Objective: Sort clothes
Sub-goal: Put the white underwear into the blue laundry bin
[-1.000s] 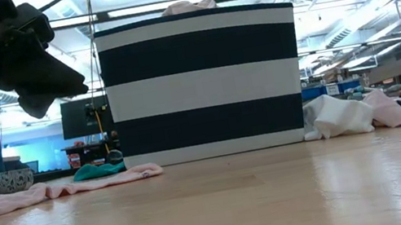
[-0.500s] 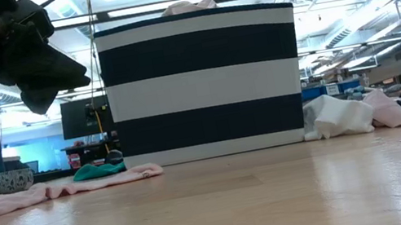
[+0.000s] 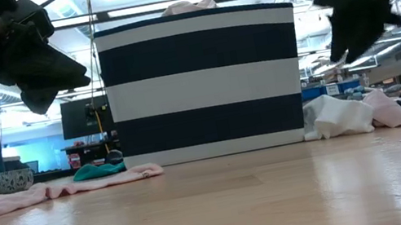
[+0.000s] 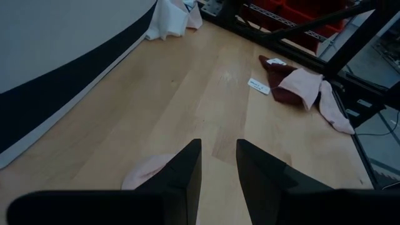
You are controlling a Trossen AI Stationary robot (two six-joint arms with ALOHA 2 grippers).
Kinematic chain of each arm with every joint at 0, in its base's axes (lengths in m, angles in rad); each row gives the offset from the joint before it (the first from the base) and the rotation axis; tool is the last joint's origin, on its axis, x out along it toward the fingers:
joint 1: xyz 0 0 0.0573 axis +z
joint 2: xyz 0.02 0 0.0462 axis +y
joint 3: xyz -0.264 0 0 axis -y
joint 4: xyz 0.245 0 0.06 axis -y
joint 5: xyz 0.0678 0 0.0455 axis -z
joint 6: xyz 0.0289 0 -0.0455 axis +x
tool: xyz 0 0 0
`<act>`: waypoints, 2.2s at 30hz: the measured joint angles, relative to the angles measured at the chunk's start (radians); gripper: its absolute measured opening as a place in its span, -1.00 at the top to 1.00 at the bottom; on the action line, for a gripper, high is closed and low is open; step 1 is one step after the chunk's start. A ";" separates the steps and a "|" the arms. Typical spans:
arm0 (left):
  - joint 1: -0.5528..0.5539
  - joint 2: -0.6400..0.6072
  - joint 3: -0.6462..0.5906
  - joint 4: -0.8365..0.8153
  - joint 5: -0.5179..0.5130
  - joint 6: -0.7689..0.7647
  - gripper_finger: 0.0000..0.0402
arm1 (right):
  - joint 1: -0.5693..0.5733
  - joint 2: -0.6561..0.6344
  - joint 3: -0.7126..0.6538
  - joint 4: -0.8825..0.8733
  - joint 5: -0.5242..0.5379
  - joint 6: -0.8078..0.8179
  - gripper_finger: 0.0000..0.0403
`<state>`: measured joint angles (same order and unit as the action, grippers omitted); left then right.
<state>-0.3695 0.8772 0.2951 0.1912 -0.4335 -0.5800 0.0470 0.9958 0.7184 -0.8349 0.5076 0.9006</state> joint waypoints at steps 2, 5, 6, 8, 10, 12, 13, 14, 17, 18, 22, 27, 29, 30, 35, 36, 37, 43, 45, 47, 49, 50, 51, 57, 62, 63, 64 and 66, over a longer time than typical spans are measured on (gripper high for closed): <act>0.000 0.000 0.000 0.000 0.000 0.000 0.47 | -0.029 0.000 -0.065 0.095 0.000 -0.019 -0.13; 0.000 0.000 0.000 -0.001 0.000 0.000 0.47 | -0.060 0.000 -0.148 0.204 -0.004 -0.036 -0.13; 0.000 0.000 0.000 -0.001 -0.002 0.000 0.47 | -0.067 0.003 -0.173 0.229 -0.008 -0.037 -0.13; 0.000 0.000 0.000 -0.001 -0.008 0.000 0.47 | -0.076 0.012 -0.216 0.277 -0.014 -0.037 -0.13; 0.000 0.000 0.000 -0.001 -0.010 0.002 0.47 | -0.082 0.032 -0.245 0.317 -0.014 -0.038 -0.13; 0.000 0.000 0.000 -0.002 -0.010 0.002 0.47 | -0.090 0.054 -0.272 0.357 -0.022 -0.039 -0.13; 0.000 0.000 0.000 -0.002 -0.010 0.002 0.47 | -0.095 0.065 -0.281 0.378 -0.034 -0.039 -0.11; 0.000 0.000 0.000 -0.002 -0.010 0.002 0.47 | -0.098 0.075 -0.283 0.387 -0.047 -0.039 -0.06; 0.000 0.000 0.000 -0.002 -0.010 0.002 0.47 | -0.102 0.091 -0.283 0.385 -0.057 -0.045 0.29; 0.000 0.000 0.000 -0.002 -0.010 0.002 0.47 | -0.102 0.090 -0.283 0.386 -0.060 -0.054 0.48; 0.000 0.000 0.000 -0.002 -0.010 0.003 0.47 | -0.096 0.051 -0.257 0.320 -0.068 -0.088 0.92; 0.000 0.000 0.000 -0.003 -0.010 0.003 0.47 | -0.074 -0.021 -0.068 -0.006 -0.011 -0.084 0.97; 0.000 0.000 0.000 -0.003 -0.010 0.003 0.47 | -0.051 -0.043 0.041 -0.132 0.040 -0.083 0.97; 0.000 0.000 0.000 -0.003 -0.010 0.003 0.47 | -0.040 -0.050 0.099 -0.187 0.068 -0.083 0.98; 0.000 0.000 0.000 -0.003 -0.011 0.003 0.47 | 0.006 -0.046 0.380 -0.373 0.208 -0.102 0.99; 0.000 0.000 0.000 -0.003 -0.011 0.003 0.47 | 0.011 -0.040 0.427 -0.385 0.232 -0.126 0.99; 0.000 0.000 0.000 -0.003 -0.011 0.003 0.47 | 0.012 -0.032 0.477 -0.391 0.249 -0.157 0.99; 0.000 0.000 0.000 -0.003 -0.012 0.003 0.47 | -0.002 0.052 0.746 -0.365 0.364 -0.360 0.99; 0.000 0.000 0.000 -0.003 -0.012 0.003 0.47 | -0.008 0.092 0.827 -0.332 0.384 -0.433 0.99; 0.001 0.000 0.000 -0.003 -0.013 0.004 0.47 | -0.018 0.130 0.898 -0.278 0.386 -0.520 0.99; 0.001 0.000 0.000 -0.003 -0.014 0.004 0.47 | -0.029 0.171 0.962 -0.209 0.380 -0.610 0.99; 0.001 0.000 0.000 -0.003 -0.014 0.005 0.47 | -0.033 0.194 0.993 -0.173 0.373 -0.655 1.00; 0.001 0.000 0.000 -0.003 -0.015 0.008 0.47 | -0.037 0.217 1.021 -0.137 0.362 -0.701 1.00; 0.001 0.000 0.000 -0.003 -0.018 0.011 0.47 | -0.075 0.354 1.182 0.064 0.334 -0.945 1.00; 0.001 0.000 0.000 -0.003 -0.018 0.014 0.47 | -0.124 0.455 1.304 0.198 0.302 -1.100 1.00; 0.001 0.000 0.000 -0.003 -0.018 0.022 0.47 | -0.136 0.474 1.327 0.210 0.288 -1.107 1.00; 0.001 0.000 0.000 -0.003 -0.018 0.024 0.47 | -0.148 0.490 1.349 0.211 0.273 -1.112 1.00; 0.001 0.000 0.000 -0.003 -0.018 0.026 0.47 | -0.173 0.520 1.382 0.212 0.246 -1.114 1.00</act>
<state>-0.3687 0.8776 0.2951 0.1886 -0.4520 -0.5541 -0.1258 1.5160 2.0999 -0.6229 0.7532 -0.2137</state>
